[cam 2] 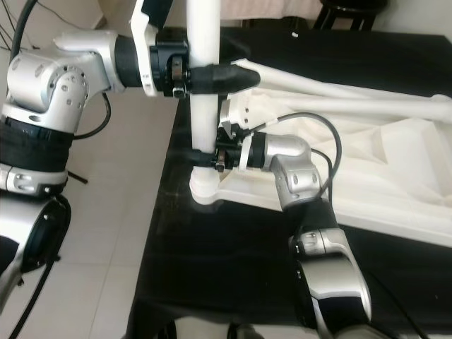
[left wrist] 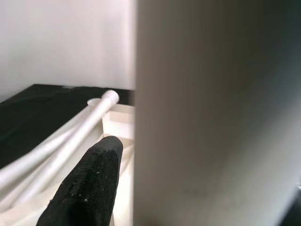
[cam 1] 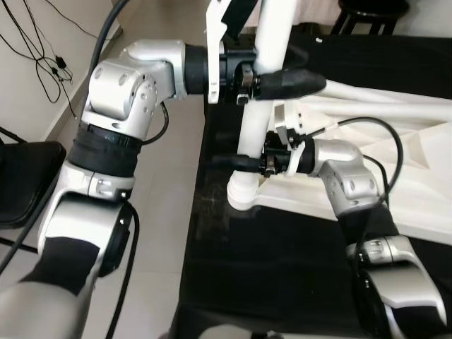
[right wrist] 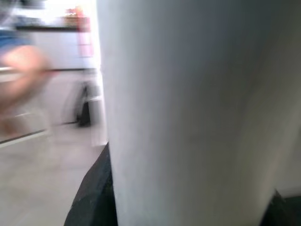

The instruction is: Building children table

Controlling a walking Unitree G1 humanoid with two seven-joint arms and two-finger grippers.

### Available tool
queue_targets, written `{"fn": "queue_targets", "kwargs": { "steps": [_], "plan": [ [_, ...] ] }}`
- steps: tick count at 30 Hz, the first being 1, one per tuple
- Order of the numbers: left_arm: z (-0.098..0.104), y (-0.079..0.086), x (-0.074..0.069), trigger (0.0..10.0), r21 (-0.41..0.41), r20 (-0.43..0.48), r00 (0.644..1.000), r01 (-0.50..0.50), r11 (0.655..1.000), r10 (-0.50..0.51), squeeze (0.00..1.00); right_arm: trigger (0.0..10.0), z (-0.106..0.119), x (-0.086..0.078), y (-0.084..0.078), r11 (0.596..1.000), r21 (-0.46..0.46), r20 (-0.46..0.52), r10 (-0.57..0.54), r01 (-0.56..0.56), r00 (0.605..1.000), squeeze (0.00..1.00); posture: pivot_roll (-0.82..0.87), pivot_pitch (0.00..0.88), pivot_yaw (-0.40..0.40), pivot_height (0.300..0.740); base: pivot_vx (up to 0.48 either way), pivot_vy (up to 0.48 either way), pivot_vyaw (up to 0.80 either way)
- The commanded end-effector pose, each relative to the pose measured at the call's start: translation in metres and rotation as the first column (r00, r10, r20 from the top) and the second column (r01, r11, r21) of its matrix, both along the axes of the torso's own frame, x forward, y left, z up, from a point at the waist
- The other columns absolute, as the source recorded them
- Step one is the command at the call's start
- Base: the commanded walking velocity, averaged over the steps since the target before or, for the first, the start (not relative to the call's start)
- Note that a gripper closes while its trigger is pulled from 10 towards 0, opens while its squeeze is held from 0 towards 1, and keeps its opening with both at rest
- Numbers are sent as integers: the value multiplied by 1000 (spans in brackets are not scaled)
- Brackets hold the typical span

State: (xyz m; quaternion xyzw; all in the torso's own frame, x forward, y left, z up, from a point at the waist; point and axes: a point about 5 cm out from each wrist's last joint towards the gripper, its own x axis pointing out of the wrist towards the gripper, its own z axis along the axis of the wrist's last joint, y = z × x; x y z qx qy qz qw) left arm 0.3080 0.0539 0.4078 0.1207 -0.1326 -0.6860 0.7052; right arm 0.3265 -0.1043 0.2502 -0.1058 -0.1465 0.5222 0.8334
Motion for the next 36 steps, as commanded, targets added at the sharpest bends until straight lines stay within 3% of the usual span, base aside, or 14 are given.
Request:
{"fn": "queue_targets", "kwargs": {
  "steps": [1, 3, 4, 5, 12, 18, 19, 26, 27, 29, 30, 32, 33, 36],
  "plan": [
    [0, 3, -7, 10000, 12, 7, 1000, 24, 1000, -24, 0, 0, -30, -9, 11, 994, -53, -81, -96, 92, 992, 0, 70, 252, -1, 740, 0, 0, 0],
    [0, 8, -9, 10000, 10, 2, 1000, 17, 1000, -17, 0, 0, -43, -17, 16, 980, -65, -101, -195, 189, 976, 0, 68, 257, 6, 740, 0, 0, 0],
    [-1, 16, -10, 10000, 1, -5, 1000, -5, 1000, 5, 0, 0, -73, -23, 20, 866, -200, -214, -495, 459, 842, 0, 62, 258, 12, 740, 0, 0, 0],
    [-2, 20, -11, 10000, -3, -10, 1000, -18, 1000, 18, 0, 0, -80, -23, 22, 807, -234, -217, -587, 542, 780, 0, 74, 248, 8, 740, 0, 0, 0],
    [-4, 33, -12, 10000, -18, -5, 997, -82, 996, 82, 0, 0, -61, 5, 21, 741, -119, -229, -669, 661, 707, 0, 75, 230, -2, 740, 0, 0, 0],
    [-7, 39, -16, 10000, -18, -25, 994, -108, 994, 108, 0, 0, -53, 2, 15, 690, -105, -207, -719, 716, 663, 0, 74, 219, -7, 740, 0, 0, 0],
    [-7, 40, -17, 0, -18, -27, 993, -114, 993, 113, 0, 0, -51, -1, 16, 683, -102, -207, -725, 723, 657, 0, 73, 219, -6, 740, 0, 0, 0],
    [-6, 40, -17, 0, -27, -21, 994, -108, 994, 107, 0, 0, -47, -2, 18, 677, -85, -202, -731, 732, 652, 0, 69, 216, 0, 740, 0, 0, 0],
    [-6, 39, -16, 0, -29, -19, 994, -108, 994, 108, 0, 3216, -45, -1, 18, 677, -78, -202, -729, 732, 654, 0, 68, 217, 1, 740, 0, 0, 0],
    [-5, 39, -16, 0, -30, -18, 994, -108, 994, 108, 0, 3216, -44, 0, 18, 678, -73, -203, -728, 732, 654, 0, 68, 217, 1, 740, 0, 0, 0],
    [-5, 38, -16, 0, -32, -17, 994, -108, 994, 107, 0, 10000, -40, 2, 19, 692, -60, -201, -714, 719, 670, 0, 67, 218, 1, 740, 0, 0, 0],
    [-4, 37, -16, 0, -37, -16, 994, -108, 994, 107, 0, 10000, -30, 6, 23, 760, -23, -196, -640, 649, 743, 0, 66, 218, 0, 740, 0, 0, 0],
    [-4, 36, -16, 0, -39, -16, 994, -106, 994, 106, 0, 10000, -22, 9, 26, 842, 2, -211, -527, 540, 823, 1000, 64, 220, -2, 740, 0, 0, 0],
    [-4, 35, -15, 0, -40, -17, 994, -105, 994, 105, 0, 10000, -7, 12, 27, 937, 21, -184, -339, 348, 923, 1000, 61, 220, -4, 740, 0, 0, 0]
  ]
}}
